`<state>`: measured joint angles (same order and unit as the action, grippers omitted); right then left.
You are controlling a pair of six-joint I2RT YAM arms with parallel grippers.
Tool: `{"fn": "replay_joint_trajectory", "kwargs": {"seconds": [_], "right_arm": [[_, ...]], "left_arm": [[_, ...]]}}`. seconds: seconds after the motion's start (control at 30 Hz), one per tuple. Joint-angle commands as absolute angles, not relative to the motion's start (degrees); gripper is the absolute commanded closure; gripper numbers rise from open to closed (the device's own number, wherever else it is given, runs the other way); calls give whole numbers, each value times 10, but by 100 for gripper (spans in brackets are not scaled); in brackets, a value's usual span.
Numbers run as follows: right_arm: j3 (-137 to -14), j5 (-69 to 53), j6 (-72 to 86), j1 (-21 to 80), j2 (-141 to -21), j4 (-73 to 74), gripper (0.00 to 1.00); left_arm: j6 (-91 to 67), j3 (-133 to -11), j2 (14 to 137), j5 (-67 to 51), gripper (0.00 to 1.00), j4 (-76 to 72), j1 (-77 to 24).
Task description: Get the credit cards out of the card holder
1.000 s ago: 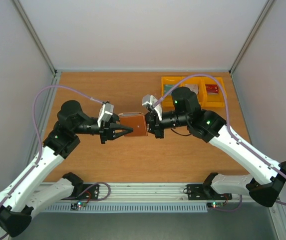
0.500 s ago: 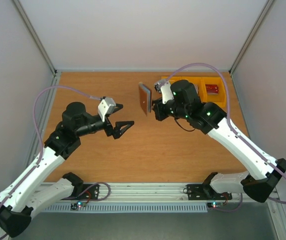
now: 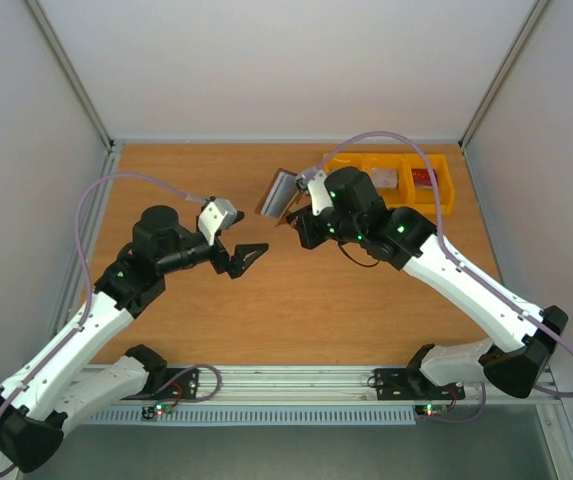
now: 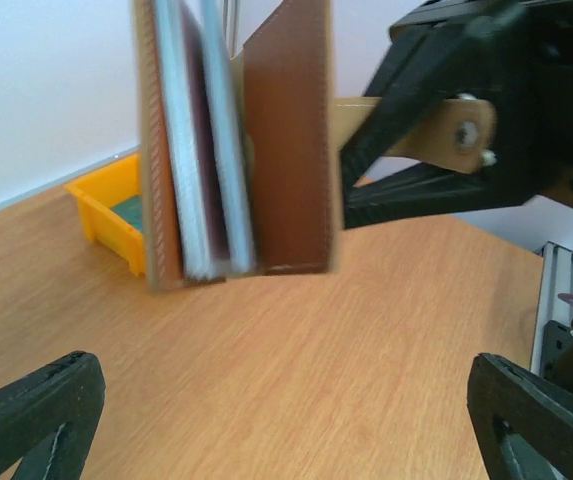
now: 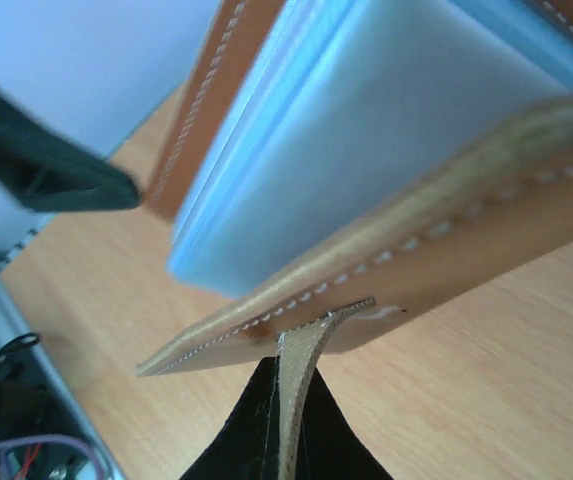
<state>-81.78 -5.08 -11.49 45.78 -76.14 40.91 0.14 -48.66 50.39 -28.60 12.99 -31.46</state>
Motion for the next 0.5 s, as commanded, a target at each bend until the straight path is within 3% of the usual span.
{"fn": "replay_joint_trajectory", "kwargs": {"seconds": [0.0,0.1,0.2,0.33,0.47], "right_arm": [[-772,-174,-232,461,-700,322,99],[-721,-229,-307,442,-650,296,99],[-745,-283,-340,427,-646,337,99],[-760,-393,-392,427,-643,370,99],[-752,-396,-433,427,-631,385,99]], "left_arm": [[25,-495,494,-270,1,130,-313],[59,-501,475,-342,3,173,-307],[68,-497,455,-424,2,181,-303],[10,-492,457,-421,1,167,-301],[-35,-482,457,-399,1,168,-283]]}}
